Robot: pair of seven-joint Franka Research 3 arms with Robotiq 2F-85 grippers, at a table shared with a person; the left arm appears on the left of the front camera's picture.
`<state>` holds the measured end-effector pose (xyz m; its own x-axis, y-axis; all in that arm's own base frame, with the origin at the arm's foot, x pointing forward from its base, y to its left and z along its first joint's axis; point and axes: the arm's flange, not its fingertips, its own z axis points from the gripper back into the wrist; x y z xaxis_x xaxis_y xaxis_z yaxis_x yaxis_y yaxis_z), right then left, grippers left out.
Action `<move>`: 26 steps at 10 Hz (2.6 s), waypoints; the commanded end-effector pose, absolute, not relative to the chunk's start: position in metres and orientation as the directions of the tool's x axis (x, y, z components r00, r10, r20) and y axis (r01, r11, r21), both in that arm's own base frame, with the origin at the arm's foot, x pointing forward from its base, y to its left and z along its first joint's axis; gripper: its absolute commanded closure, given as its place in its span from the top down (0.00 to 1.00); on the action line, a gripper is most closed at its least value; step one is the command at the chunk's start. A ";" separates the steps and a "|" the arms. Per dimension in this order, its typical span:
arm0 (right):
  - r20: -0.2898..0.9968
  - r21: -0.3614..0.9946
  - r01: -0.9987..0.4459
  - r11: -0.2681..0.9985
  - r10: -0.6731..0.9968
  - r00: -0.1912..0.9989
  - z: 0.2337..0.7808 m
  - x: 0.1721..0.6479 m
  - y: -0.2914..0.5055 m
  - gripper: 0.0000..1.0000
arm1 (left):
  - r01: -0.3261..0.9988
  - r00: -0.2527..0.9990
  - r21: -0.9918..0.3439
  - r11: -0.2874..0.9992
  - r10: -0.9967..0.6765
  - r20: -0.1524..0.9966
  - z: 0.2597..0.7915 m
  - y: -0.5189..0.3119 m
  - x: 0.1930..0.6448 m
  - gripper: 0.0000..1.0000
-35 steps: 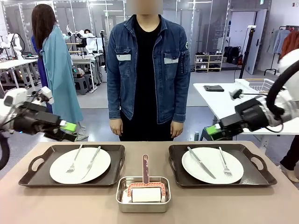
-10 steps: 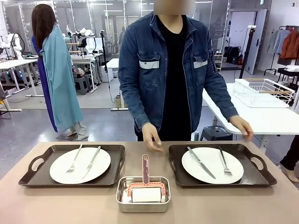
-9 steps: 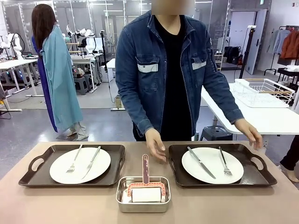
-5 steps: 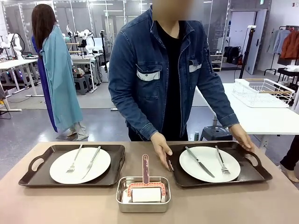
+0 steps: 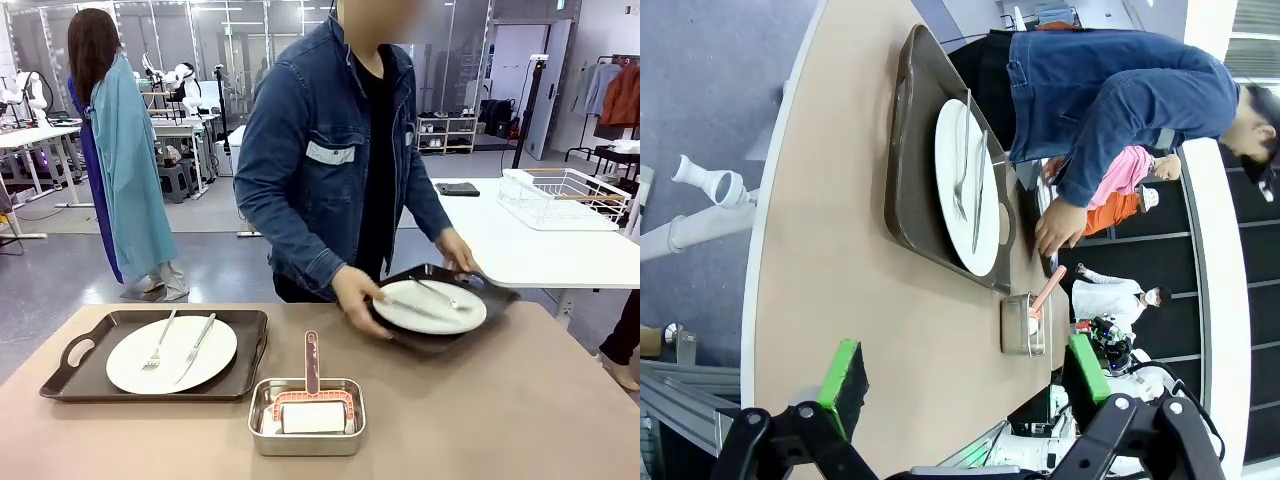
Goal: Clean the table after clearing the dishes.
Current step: When the left (or right) Handle tray is removed, use the left hand (or right hand) to clean the left (or right) side of the table with the Lint Roller.
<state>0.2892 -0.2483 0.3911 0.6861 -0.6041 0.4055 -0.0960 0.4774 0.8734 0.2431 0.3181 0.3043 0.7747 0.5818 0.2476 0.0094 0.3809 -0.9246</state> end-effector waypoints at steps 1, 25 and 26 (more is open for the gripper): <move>0.413 0.869 -0.104 0.484 -0.592 0.692 0.393 0.287 -0.247 1.00 | 0.024 0.780 -0.924 0.382 0.571 0.257 0.304 0.318 0.240 1.00; 0.370 0.042 -0.966 0.256 0.894 0.253 0.565 0.541 0.327 1.00 | 0.024 0.780 -0.924 0.382 0.571 0.257 0.304 0.318 0.240 1.00; 0.332 0.049 -0.980 0.192 0.922 0.197 0.549 0.539 0.340 1.00 | 0.024 0.780 -0.924 0.382 0.571 0.257 0.304 0.318 0.240 1.00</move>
<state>0.5291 0.3388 0.5494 0.2714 0.8883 0.3706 -0.9615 0.2676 0.0629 0.2431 0.3178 0.3038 0.7754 0.5812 0.2468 0.0092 0.3804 -0.9248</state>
